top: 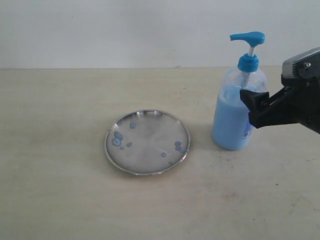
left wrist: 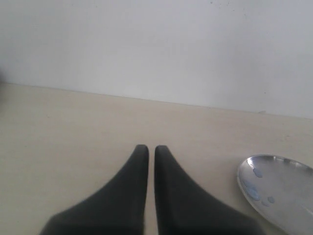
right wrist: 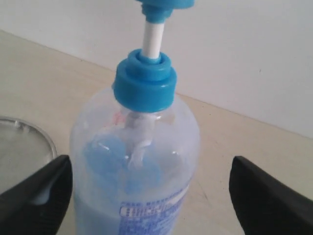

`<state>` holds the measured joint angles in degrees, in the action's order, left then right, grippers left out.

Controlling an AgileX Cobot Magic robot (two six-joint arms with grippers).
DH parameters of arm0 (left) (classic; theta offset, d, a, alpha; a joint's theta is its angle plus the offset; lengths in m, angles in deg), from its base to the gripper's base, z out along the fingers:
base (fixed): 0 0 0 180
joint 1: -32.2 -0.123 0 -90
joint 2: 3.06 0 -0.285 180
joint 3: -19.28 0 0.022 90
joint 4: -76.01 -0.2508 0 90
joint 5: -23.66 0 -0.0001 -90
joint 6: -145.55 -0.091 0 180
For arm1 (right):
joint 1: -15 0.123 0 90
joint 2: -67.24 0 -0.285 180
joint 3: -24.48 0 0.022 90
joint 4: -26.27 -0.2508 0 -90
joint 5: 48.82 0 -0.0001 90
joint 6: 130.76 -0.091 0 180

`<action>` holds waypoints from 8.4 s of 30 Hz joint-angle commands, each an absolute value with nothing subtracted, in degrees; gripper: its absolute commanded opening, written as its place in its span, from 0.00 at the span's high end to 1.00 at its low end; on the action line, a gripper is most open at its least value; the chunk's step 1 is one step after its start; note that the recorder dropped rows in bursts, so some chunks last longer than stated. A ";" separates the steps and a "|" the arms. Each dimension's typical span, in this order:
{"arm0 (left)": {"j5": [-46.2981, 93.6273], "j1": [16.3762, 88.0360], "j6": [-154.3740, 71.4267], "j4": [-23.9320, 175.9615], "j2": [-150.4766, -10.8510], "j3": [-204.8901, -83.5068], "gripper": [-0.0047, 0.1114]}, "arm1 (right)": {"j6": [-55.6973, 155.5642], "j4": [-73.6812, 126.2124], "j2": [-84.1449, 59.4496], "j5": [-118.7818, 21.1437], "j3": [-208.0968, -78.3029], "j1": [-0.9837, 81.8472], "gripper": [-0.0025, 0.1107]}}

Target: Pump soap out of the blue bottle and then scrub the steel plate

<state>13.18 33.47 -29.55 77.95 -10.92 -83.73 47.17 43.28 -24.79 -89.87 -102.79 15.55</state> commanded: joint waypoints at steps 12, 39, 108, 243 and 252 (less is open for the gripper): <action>13.15 33.41 -29.83 78.14 -10.85 -83.51 0.92 | 41.18 41.94 -28.60 -97.59 -102.97 15.60 0.34; 13.15 33.41 -29.83 78.14 -10.85 -83.51 0.92 | 29.99 45.45 -28.64 -93.32 -103.37 15.60 0.05; 24.92 33.41 -21.60 94.69 -10.85 -85.09 0.92 | 40.52 57.56 -53.14 -103.46 -117.91 15.60 0.98; 2.62 65.39 -138.63 162.34 -114.44 -175.27 0.92 | 42.20 46.59 -53.14 -87.52 -124.24 22.53 0.98; 9.94 65.39 -141.32 162.34 -104.35 -163.89 0.92 | 39.11 46.45 -53.14 -89.09 -124.24 22.53 0.98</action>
